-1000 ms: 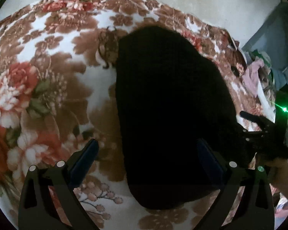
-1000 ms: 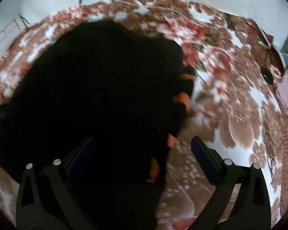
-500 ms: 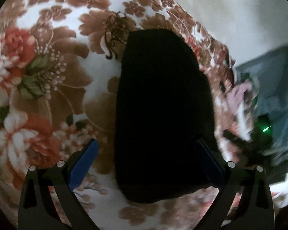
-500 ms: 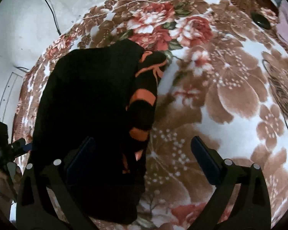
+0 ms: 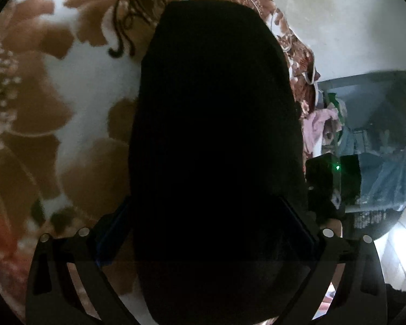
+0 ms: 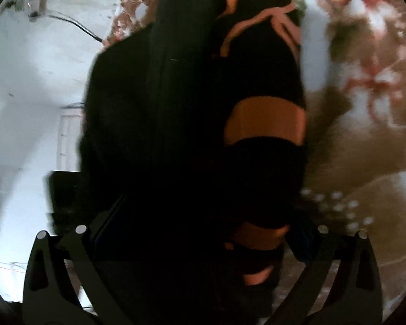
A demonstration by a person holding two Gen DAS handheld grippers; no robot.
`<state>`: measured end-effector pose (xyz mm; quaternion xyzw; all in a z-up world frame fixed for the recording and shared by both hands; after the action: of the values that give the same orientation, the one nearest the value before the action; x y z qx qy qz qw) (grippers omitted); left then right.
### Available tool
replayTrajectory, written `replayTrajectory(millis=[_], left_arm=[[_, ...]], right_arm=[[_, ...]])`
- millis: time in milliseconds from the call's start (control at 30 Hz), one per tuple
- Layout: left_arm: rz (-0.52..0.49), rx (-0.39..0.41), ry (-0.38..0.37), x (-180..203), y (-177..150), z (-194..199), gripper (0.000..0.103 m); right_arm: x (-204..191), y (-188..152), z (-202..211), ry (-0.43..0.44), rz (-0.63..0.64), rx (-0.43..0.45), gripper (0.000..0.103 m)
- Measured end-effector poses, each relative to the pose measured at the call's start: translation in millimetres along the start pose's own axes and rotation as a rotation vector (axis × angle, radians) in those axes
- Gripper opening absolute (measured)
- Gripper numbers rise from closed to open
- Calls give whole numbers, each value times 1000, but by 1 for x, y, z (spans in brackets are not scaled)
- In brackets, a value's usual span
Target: Fold large clothes
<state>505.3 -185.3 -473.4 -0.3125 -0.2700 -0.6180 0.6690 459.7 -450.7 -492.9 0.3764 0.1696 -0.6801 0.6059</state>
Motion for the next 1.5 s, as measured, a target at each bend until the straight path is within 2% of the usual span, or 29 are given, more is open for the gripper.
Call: replayTrajectory(millis=[67,133,167,300,367,433,467,500,567,600,667,700,800,867,933,1133,1267,1333,1500], left_arm=[[5,-31,-35,-5,3,-11,99],[54,-63,-59,-8,4,-18,99],[48,-68,-55,1,1,-17,98],[-36,-52,-54,15,-10,-18,97],[-14,-43,-78,6,-8,-27,97],[14,0,-84,1,-9,-34,98],[7,17,-71,7,-12,-38,94],[9,9,-88,12,-14,-41,86],[-4,16,-64,28,-20,-38,71],[-19,13,-53,35,-24,-36,66],[-85,15,-23,54,-34,-30,58],[-122,15,-9,65,-40,-28,58],[-147,21,-3,87,-49,-22,55],[-178,29,-15,112,-61,-9,55],[-205,21,-26,119,-73,13,54],[-358,-38,-12,176,-124,24,54],[-431,-112,-64,233,-175,-12,54],[-449,-155,-89,246,-195,-37,54],[-523,-308,-151,299,-255,-129,54]], right_arm=[[-12,1,-2,14,24,-11,99],[-18,0,-7,39,35,-39,94],[-18,-1,-9,38,34,-54,88],[-10,1,-18,57,14,-97,81],[-3,3,-27,93,-7,-95,81],[-3,4,-31,98,-3,-85,75],[-2,3,-30,92,-6,-84,64],[-2,2,-28,85,-19,-81,47],[-10,-3,-19,91,-13,-73,34],[-18,-4,-15,76,17,-77,31],[-30,-6,-12,35,62,-80,29],[-35,-5,-10,8,78,-73,29],[-61,-12,4,-34,108,-21,28],[-78,-21,24,-21,108,14,28],[-92,-36,43,-14,118,38,28],[-107,-100,103,27,68,176,28],[-98,-144,161,-10,47,241,28],[-85,-167,192,-40,21,275,28],[-37,-235,269,-146,-91,370,28]])
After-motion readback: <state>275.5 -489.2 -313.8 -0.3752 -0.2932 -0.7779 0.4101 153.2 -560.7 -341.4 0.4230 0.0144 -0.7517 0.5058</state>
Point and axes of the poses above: each gripper's, at about its wrist camera, not at the fingertips, and z roughly against the way its jaws point, x to its right, y to its top, the point moved 5 cm from there along -z, roughly the way its jaws point, and after that the axes turned 13 degrees about z, right-handed, at the moved point
